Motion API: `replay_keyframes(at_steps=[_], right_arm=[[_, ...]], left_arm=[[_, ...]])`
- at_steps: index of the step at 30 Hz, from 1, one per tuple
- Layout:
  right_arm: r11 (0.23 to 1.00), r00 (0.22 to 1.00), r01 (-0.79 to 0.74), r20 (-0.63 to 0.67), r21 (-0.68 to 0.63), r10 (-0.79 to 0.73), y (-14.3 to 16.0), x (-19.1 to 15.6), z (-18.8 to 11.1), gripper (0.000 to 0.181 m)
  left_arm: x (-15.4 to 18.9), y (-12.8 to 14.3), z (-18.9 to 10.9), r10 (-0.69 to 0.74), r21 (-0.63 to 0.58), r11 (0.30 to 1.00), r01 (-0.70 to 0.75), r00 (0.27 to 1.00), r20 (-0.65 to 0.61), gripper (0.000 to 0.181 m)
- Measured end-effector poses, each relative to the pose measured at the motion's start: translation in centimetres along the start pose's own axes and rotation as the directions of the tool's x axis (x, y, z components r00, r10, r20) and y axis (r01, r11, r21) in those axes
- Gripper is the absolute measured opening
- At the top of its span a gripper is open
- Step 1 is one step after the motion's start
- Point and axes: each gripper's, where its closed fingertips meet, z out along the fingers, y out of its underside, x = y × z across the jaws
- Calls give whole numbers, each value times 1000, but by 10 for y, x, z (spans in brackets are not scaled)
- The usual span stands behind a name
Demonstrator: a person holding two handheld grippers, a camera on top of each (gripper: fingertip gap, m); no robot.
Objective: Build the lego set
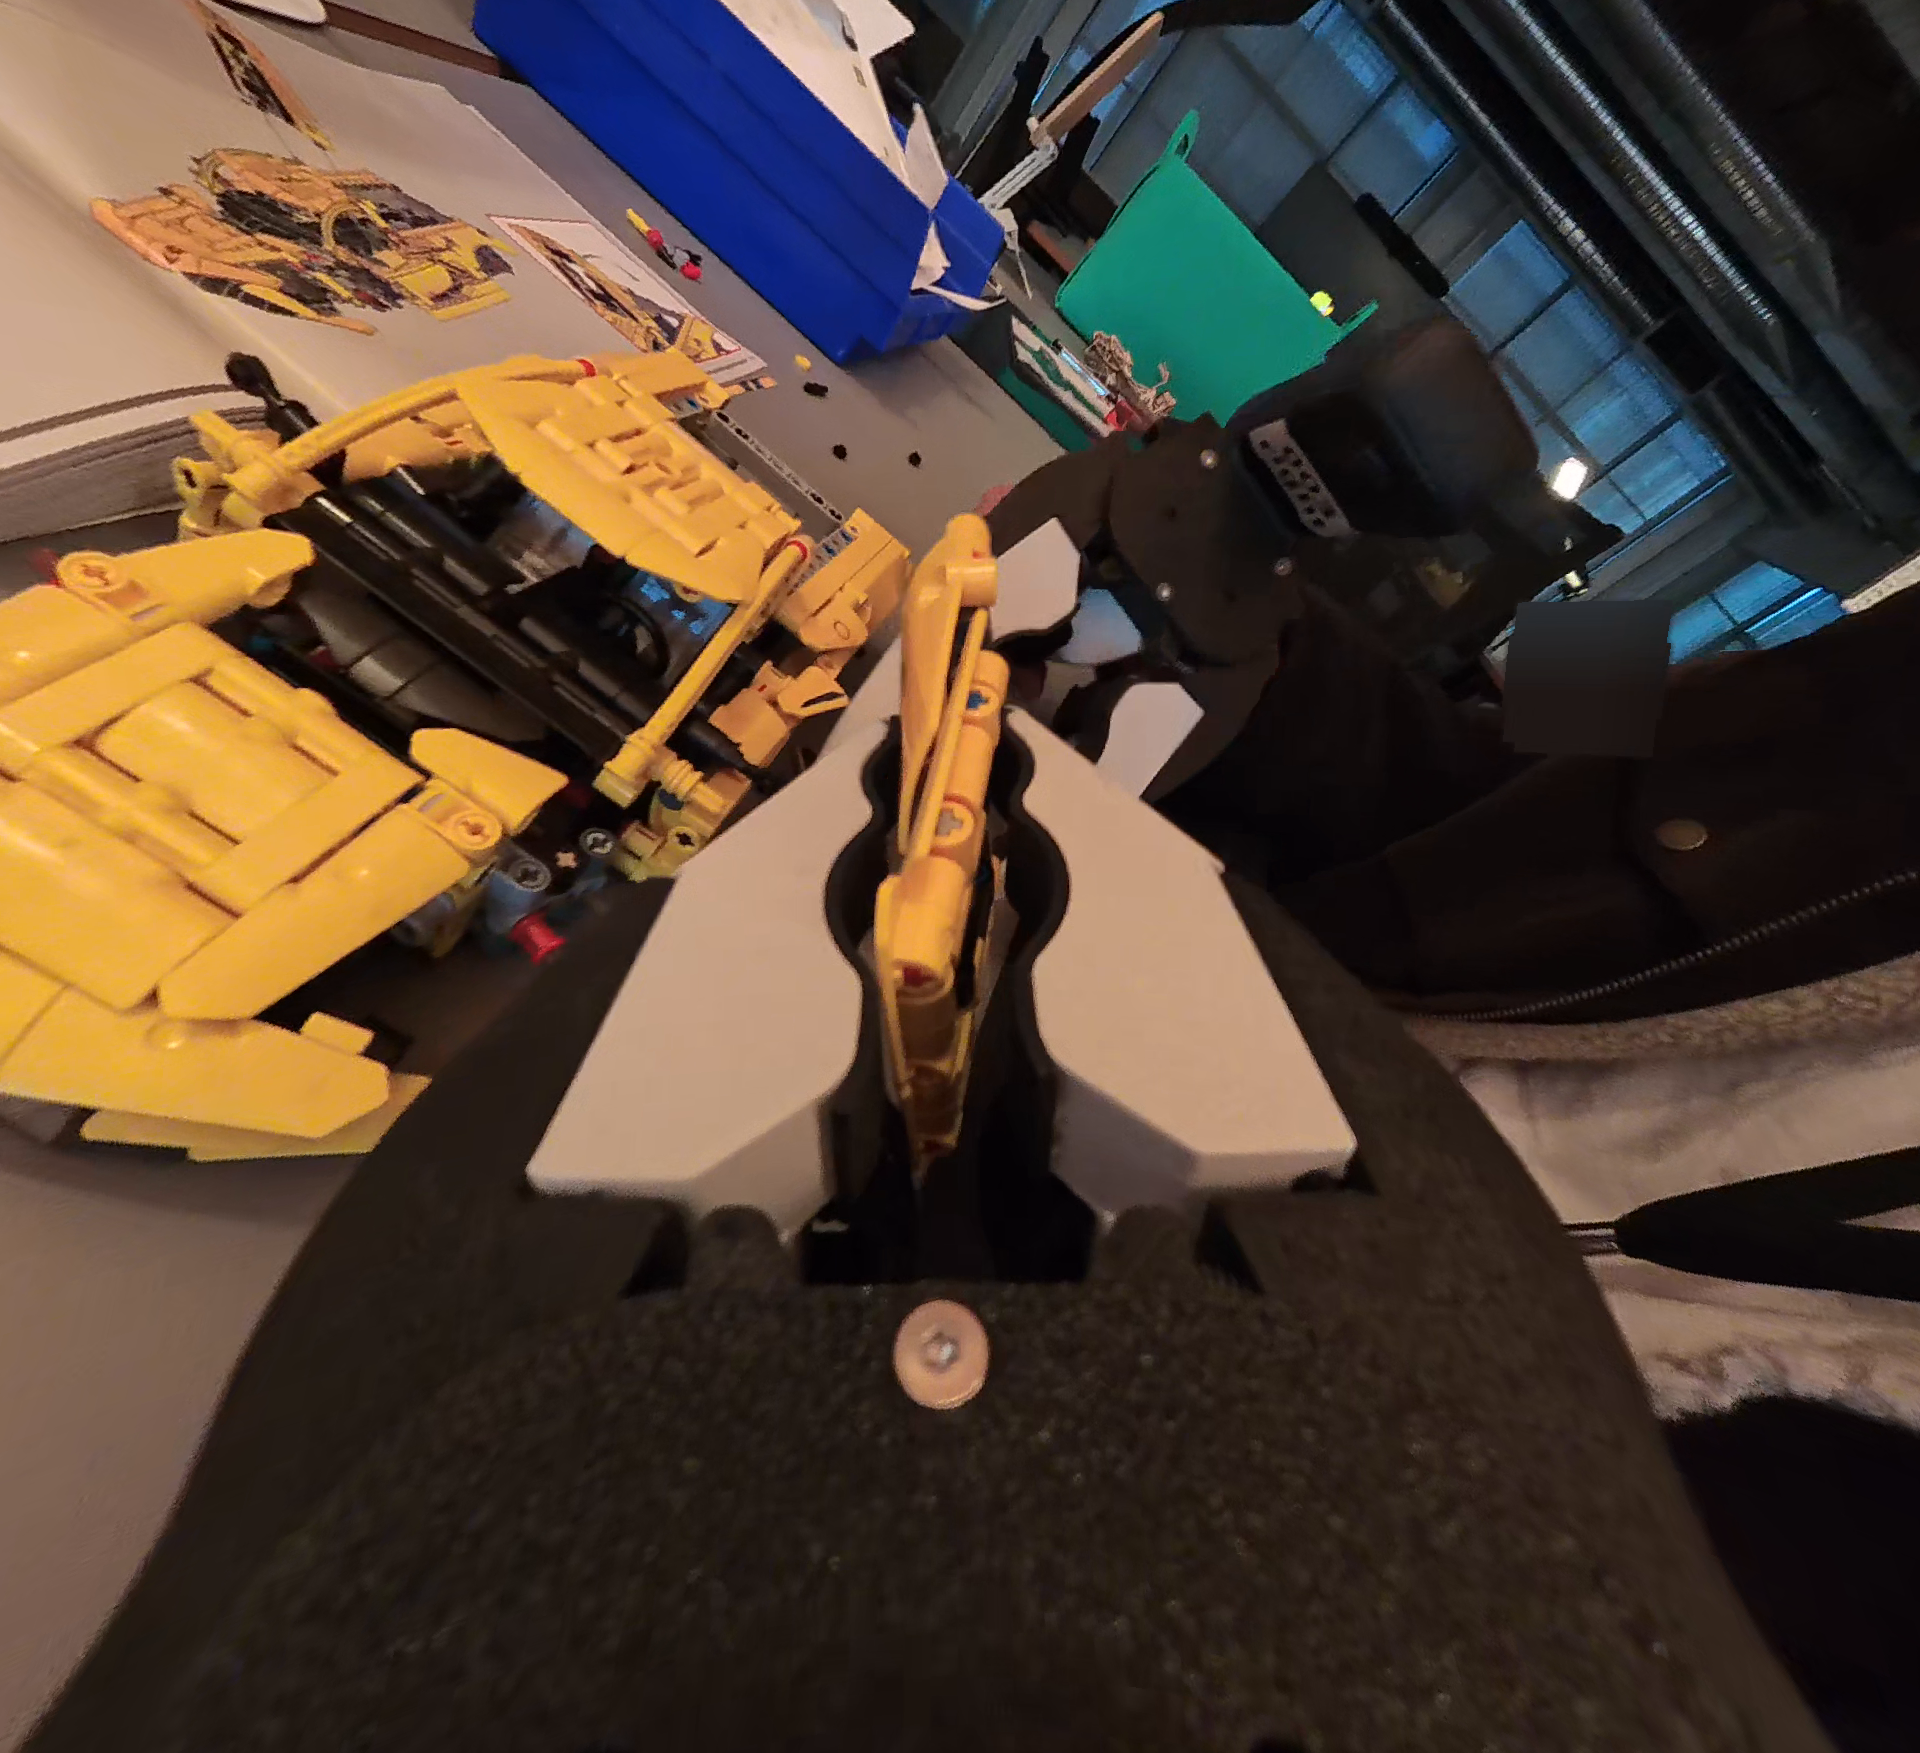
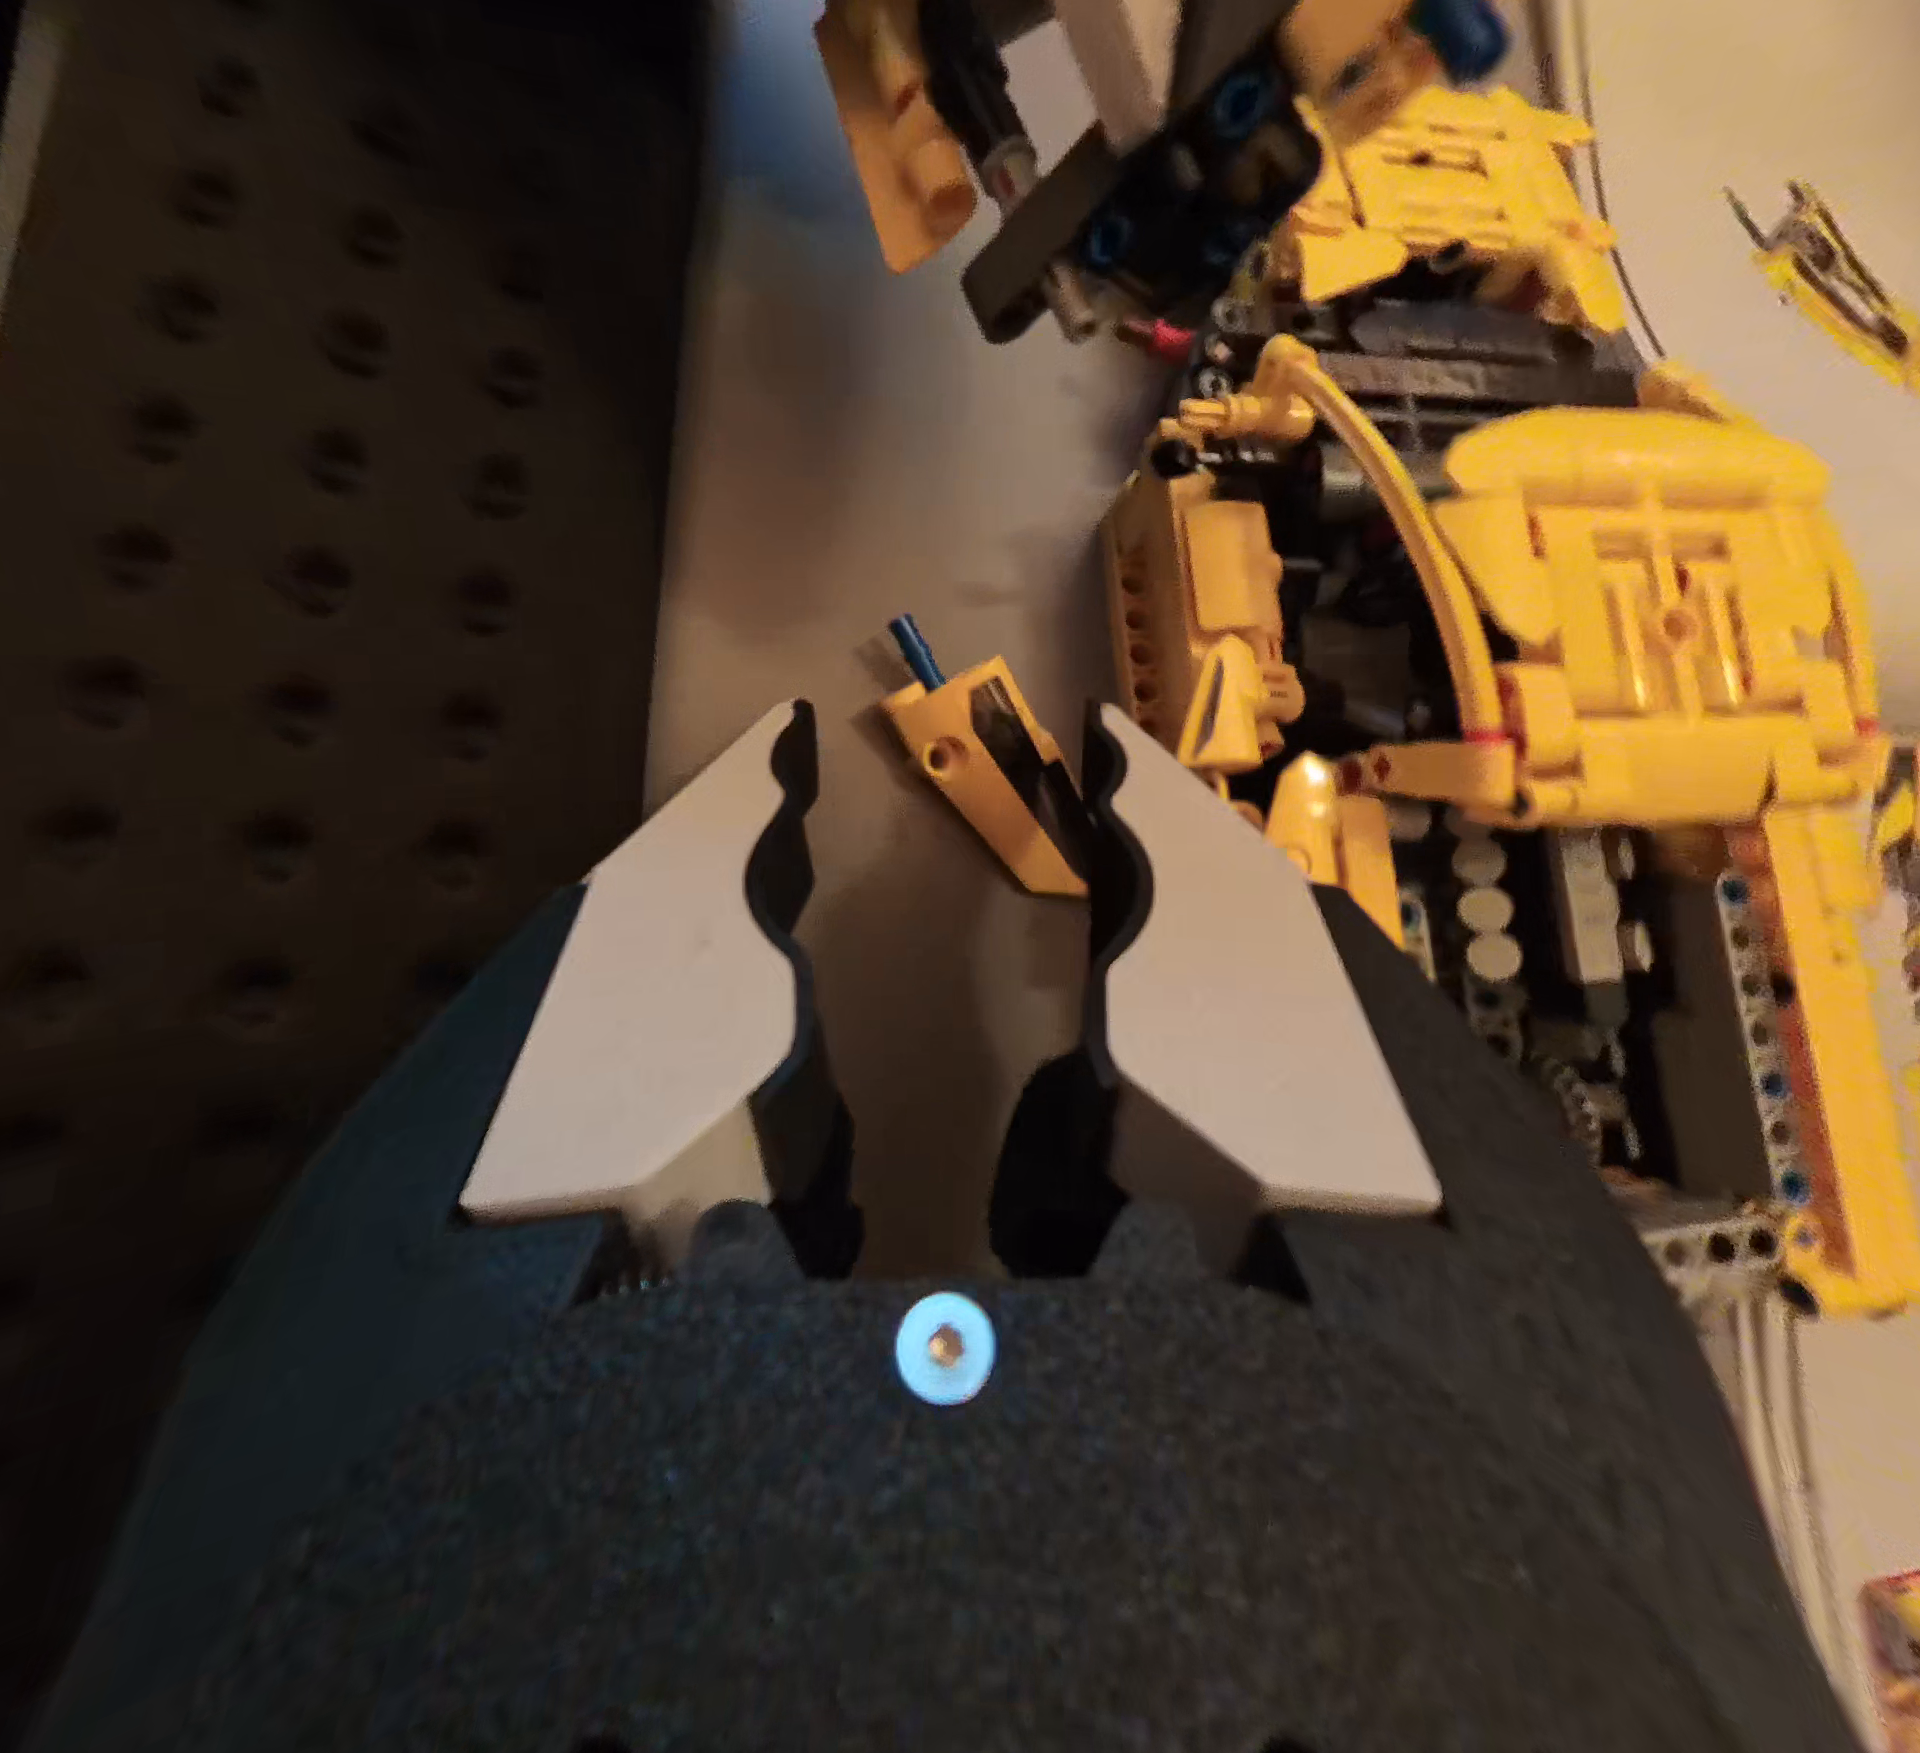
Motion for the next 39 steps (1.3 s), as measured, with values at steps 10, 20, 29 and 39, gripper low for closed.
replay_keyframes(at_steps=[10,20,29,39], right_arm=[[963,949,227,256,-147,-184,5,-7,13,30],[593,948,-293,310,750,77,-135,27,-100,27],[387,905,-417,417,823,88,-154,19,-93,28],[340,895,-440,436,831,91,-153,20,-89,28]], left_arm=[[25,-16,-12,-70,96,991,91,975,-210,14],[47,-50,-35,-179,248,904,348,836,-519,14],[49,-64,-42,-176,326,830,453,767,-617,14],[49,-65,-42,-189,322,813,485,743,-642,14]])
